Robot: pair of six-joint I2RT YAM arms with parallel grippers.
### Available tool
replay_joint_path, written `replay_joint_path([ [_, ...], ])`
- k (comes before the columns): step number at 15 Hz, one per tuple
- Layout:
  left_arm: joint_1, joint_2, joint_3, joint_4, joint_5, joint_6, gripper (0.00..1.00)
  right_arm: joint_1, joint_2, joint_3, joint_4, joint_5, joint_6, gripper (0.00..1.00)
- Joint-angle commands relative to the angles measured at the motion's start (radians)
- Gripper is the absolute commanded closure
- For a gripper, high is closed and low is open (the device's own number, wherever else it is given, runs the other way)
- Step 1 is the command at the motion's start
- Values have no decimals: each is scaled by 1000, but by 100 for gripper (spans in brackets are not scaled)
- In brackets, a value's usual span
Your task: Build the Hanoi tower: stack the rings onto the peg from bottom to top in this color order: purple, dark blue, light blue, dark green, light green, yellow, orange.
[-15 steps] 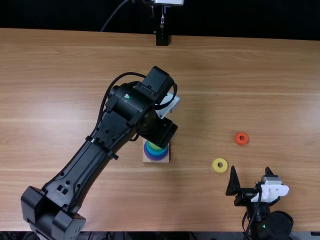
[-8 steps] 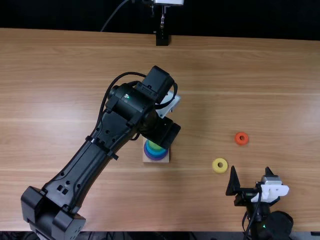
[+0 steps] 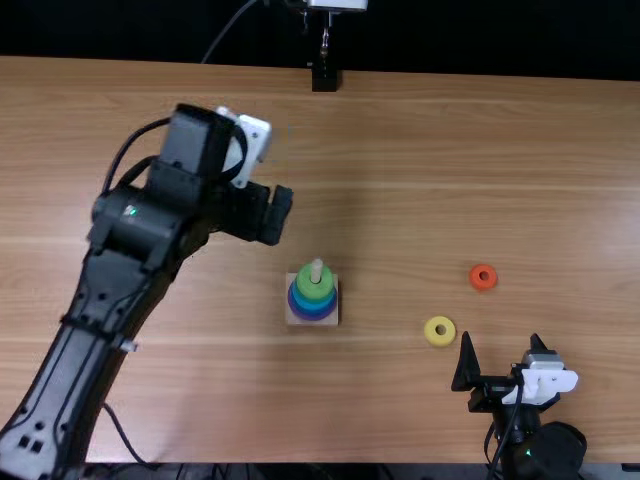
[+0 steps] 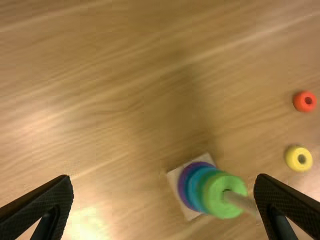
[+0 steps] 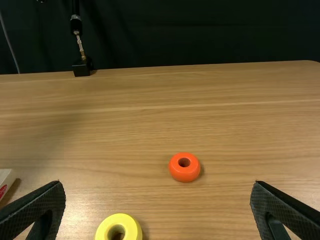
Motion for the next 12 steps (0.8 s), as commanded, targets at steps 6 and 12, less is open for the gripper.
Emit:
replay_joint_path([
  [6, 224, -378, -487, 344, -56, 11, 0, -10, -13, -64, -73, -9, 2, 0],
  [12, 315, -750, -984, 834, -54, 7, 0, -10, -13, -64, -73, -9, 2, 0],
])
